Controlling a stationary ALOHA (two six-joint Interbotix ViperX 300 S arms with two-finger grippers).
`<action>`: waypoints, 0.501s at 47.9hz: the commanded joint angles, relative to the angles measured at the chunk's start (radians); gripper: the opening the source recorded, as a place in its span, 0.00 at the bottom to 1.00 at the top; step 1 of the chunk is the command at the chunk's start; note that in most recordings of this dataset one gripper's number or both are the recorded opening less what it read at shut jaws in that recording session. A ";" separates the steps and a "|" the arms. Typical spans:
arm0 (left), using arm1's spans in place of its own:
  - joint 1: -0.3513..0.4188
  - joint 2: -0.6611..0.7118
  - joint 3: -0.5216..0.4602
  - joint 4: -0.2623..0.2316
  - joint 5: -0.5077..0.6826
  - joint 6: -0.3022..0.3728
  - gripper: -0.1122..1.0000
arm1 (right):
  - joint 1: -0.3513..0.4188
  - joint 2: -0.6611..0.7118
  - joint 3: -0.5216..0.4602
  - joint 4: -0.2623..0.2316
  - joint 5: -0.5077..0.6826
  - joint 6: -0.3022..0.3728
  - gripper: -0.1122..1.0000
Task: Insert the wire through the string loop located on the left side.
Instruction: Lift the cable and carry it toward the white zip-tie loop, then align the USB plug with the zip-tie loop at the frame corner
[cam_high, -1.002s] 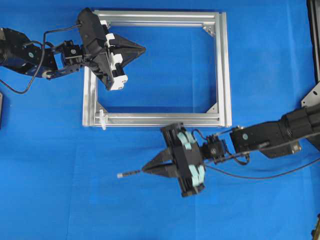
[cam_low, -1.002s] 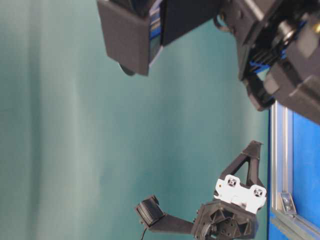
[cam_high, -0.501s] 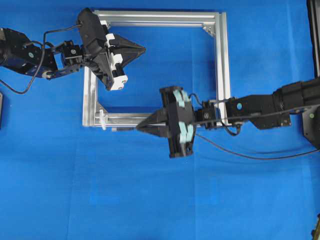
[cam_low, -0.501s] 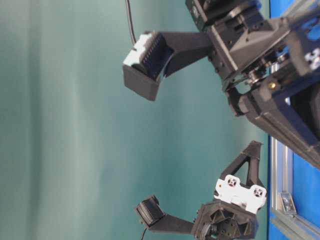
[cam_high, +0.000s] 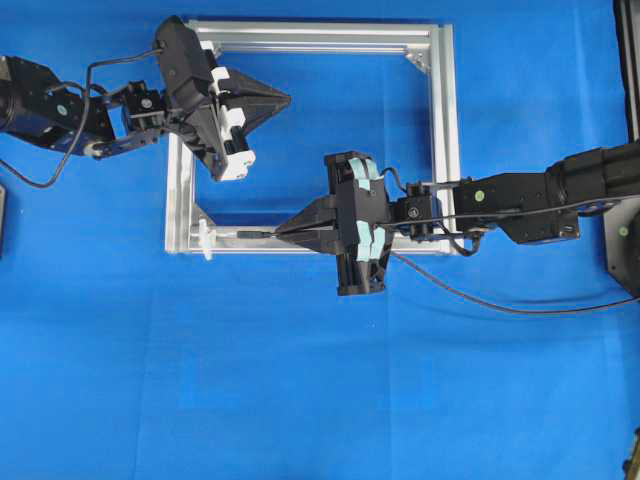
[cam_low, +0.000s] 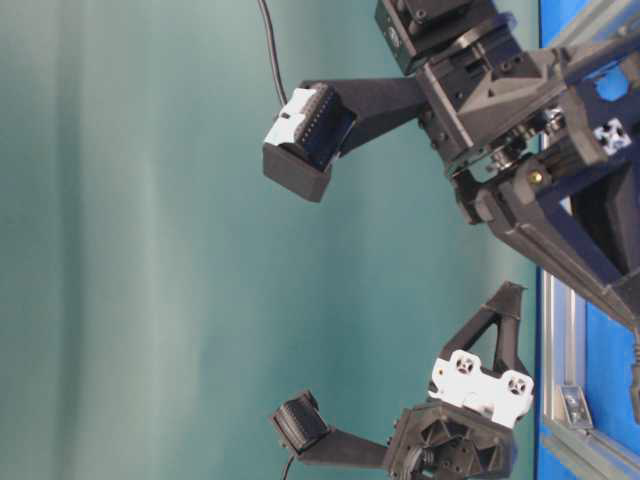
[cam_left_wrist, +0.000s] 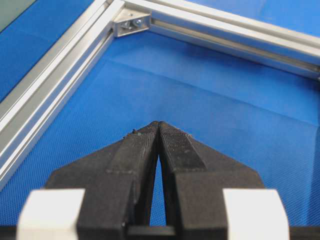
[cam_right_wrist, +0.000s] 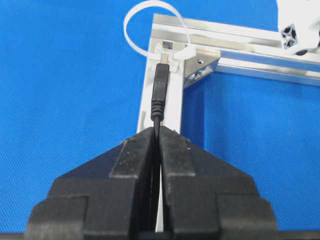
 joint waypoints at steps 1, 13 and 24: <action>-0.002 -0.029 -0.008 0.002 -0.005 -0.002 0.10 | 0.000 -0.029 -0.015 -0.002 -0.009 -0.002 0.11; -0.002 -0.029 -0.008 0.002 -0.005 -0.002 0.10 | 0.002 0.005 -0.057 -0.002 -0.005 -0.002 0.11; -0.002 -0.029 -0.006 0.002 -0.005 -0.002 0.10 | 0.006 0.038 -0.092 -0.002 -0.003 0.000 0.11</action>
